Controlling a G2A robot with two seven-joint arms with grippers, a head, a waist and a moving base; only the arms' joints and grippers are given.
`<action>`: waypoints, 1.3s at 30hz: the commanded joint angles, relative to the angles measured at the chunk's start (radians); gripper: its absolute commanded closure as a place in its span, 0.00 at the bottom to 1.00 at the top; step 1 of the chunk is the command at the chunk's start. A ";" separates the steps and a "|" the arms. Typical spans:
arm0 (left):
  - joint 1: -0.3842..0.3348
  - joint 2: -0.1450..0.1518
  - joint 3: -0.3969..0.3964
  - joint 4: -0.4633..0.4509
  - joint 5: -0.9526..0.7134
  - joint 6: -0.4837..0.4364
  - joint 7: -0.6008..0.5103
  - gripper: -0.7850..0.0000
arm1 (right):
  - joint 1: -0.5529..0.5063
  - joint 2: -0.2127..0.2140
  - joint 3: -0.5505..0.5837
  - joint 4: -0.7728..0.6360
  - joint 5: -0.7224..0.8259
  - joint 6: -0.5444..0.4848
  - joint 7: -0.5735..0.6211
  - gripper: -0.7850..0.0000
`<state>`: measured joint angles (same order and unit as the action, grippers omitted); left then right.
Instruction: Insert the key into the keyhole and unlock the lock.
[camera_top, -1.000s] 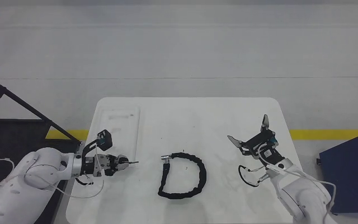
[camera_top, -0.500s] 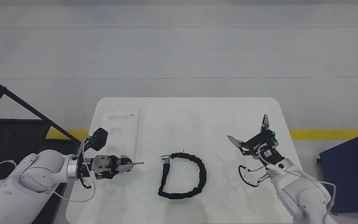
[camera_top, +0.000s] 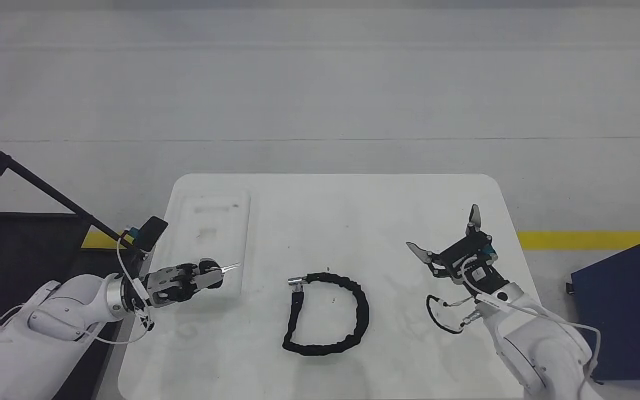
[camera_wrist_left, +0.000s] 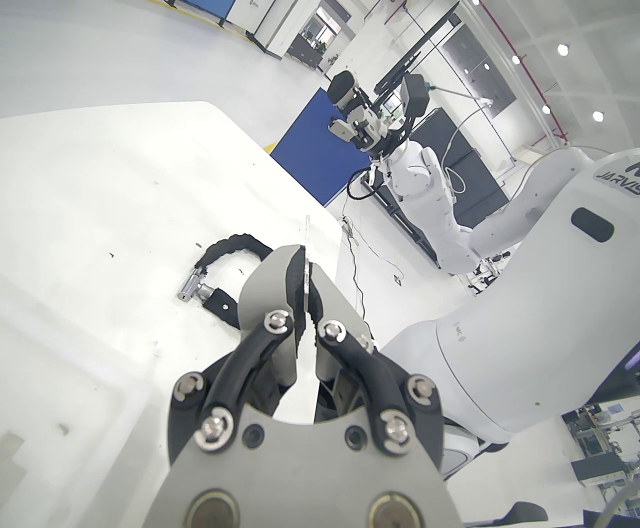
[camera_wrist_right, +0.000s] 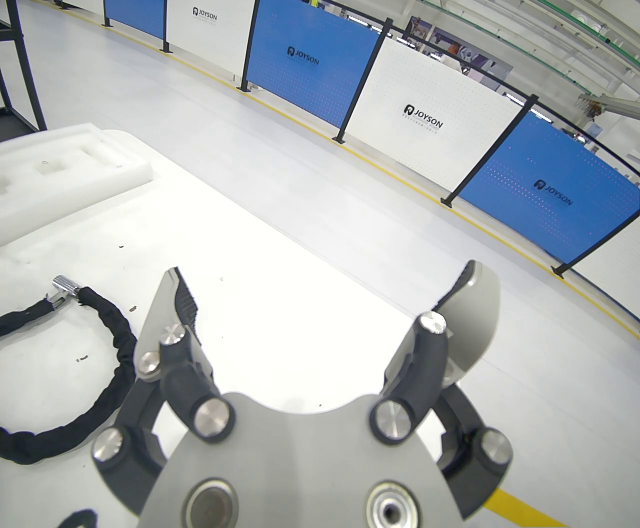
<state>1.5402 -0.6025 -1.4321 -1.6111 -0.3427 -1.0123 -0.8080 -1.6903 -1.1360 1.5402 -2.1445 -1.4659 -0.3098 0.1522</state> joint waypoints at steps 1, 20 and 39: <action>0.000 0.000 0.000 0.000 0.001 0.000 0.000 1.00 | 0.000 0.000 0.000 0.000 0.000 0.000 0.000 0.00; 0.000 0.000 0.000 0.000 0.001 0.000 0.000 1.00 | 0.459 -0.001 -0.260 -0.031 0.181 -0.409 0.294 0.00; 0.000 0.000 0.000 0.000 0.001 0.000 0.000 1.00 | 0.799 -0.046 -0.704 0.347 0.739 -0.537 0.714 0.00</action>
<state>1.5404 -0.6024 -1.4326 -1.6114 -0.3420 -1.0123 -0.8080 -0.8970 -1.1819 0.8478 -1.8119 -0.7553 -0.8505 0.8498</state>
